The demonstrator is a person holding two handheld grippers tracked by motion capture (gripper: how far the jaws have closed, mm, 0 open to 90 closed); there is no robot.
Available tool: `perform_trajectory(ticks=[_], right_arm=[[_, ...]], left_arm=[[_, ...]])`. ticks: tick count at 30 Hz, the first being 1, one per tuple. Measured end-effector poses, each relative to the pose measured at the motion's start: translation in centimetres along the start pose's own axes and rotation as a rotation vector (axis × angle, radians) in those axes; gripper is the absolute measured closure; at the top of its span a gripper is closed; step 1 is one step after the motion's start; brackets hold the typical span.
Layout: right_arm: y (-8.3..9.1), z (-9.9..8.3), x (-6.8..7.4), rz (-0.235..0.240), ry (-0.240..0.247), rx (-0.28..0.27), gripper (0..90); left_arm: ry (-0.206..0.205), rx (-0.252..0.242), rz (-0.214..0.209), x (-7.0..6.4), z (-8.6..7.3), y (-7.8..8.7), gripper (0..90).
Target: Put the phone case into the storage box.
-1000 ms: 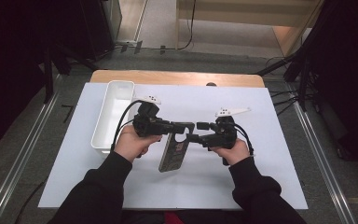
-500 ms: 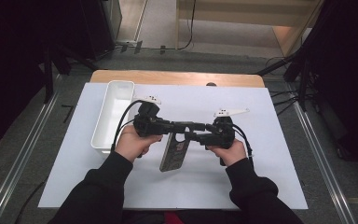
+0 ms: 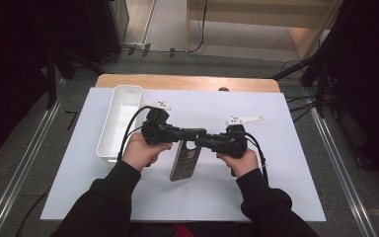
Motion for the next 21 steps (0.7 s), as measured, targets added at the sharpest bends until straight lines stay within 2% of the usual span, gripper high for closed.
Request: perform_trajectory(ticks=[3,8,14,21], right_arm=[[0.04,0.0,-0.01,-0.002,-0.009,0.0,66.6],[0.24,0.12,-0.23,0.002,-0.059,-0.009,69.6],[0.34,0.2,-0.1,-0.013,-0.055,-0.013,70.4],[0.47,0.38,0.07,-0.021,-0.05,-0.011,71.0]], left_arm=[[-0.004,0.0,0.001,-0.01,-0.02,-0.03,79.3],[-0.014,0.0,0.003,-0.2,-0.02,-0.1,79.2],[-0.032,-0.007,0.012,-0.26,-0.02,-0.11,79.1],[-0.034,-0.021,0.013,-0.28,0.0,-0.09,78.7]])
Point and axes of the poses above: each handheld gripper's, and its own axes: y roughly backward along the jaws, z roughly out of its top, x roughly to its left, the point moved 2 cm from there along -y, roughly forward along the jaws, and after that the axes turned 12 degrees about -x, right-handed, at the moved point
